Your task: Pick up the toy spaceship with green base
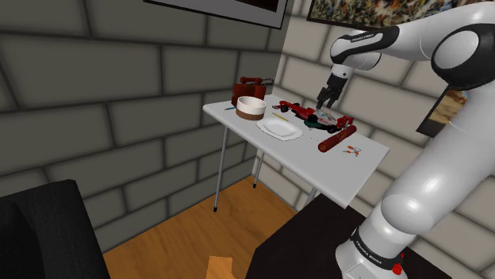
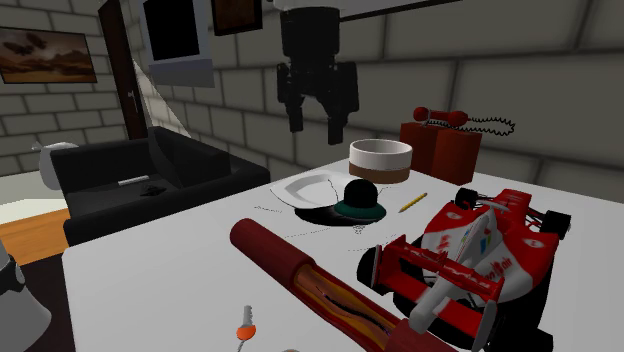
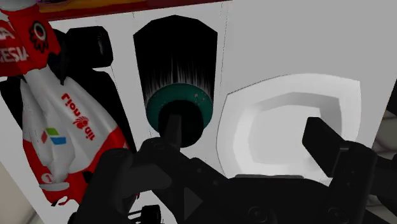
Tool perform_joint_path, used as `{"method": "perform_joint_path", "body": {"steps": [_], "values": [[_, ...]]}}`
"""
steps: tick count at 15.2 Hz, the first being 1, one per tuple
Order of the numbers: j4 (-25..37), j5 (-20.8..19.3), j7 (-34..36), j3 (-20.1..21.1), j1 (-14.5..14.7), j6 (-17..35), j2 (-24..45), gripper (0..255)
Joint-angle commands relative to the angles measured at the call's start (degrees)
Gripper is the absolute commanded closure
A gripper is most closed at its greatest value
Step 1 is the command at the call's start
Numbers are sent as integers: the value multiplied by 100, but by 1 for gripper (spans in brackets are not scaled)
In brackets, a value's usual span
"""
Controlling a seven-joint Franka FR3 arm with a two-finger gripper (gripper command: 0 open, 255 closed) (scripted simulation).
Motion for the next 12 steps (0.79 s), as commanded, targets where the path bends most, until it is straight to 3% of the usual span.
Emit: {"method": "perform_joint_path", "body": {"steps": [1,6,12], "values": [[443,412,-420,-175,-85,21,519,0],[1577,1368,-1206,-295,-541,-172,1688,0],[1228,1466,-1311,-251,-553,246,1782,0]]}}
